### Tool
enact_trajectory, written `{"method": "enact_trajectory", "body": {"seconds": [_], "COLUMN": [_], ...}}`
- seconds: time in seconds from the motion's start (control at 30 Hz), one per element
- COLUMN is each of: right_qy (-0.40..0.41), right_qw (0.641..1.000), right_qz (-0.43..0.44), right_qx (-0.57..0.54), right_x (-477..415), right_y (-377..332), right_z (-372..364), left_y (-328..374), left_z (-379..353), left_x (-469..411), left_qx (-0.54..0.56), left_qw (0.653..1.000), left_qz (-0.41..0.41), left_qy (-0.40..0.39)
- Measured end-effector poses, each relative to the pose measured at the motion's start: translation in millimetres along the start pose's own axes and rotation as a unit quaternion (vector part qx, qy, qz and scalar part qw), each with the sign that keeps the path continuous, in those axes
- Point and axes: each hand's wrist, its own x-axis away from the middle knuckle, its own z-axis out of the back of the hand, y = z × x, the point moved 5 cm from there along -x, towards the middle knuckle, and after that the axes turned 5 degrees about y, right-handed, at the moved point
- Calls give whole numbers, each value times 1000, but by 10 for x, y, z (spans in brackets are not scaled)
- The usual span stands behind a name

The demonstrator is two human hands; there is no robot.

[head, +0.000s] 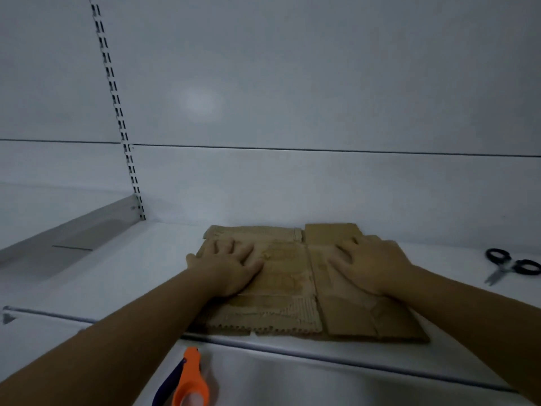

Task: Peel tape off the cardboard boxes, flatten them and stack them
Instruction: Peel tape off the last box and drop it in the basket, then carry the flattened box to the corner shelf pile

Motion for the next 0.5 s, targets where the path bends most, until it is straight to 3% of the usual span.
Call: {"method": "enact_trajectory", "body": {"seconds": [0.07,0.13,0.17,0.23,0.33,0.43,0.5], "right_qy": [-21,-21,2,121,211,174,145], "right_qw": [996,992,991,986,976,984,979], "right_qz": [-49,-70,-69,-16,7,-23,-125], "right_qx": [66,106,119,114,61,22,-75], "right_x": [-8,44,53,38,107,136,130], "right_y": [45,-9,-27,-89,-87,-62,105], "right_z": [-16,47,76,111,137,97,80], "left_y": [-99,-248,-324,-418,-466,-476,-489], "left_z": [68,169,204,204,100,89,79], "left_x": [-42,-80,-73,-29,-46,-82,-121], "left_qx": [17,120,169,158,91,64,57], "left_qw": [1000,991,976,959,969,972,972], "left_qz": [-16,-10,12,77,158,178,167], "left_qy": [-8,66,135,224,165,135,153]}}
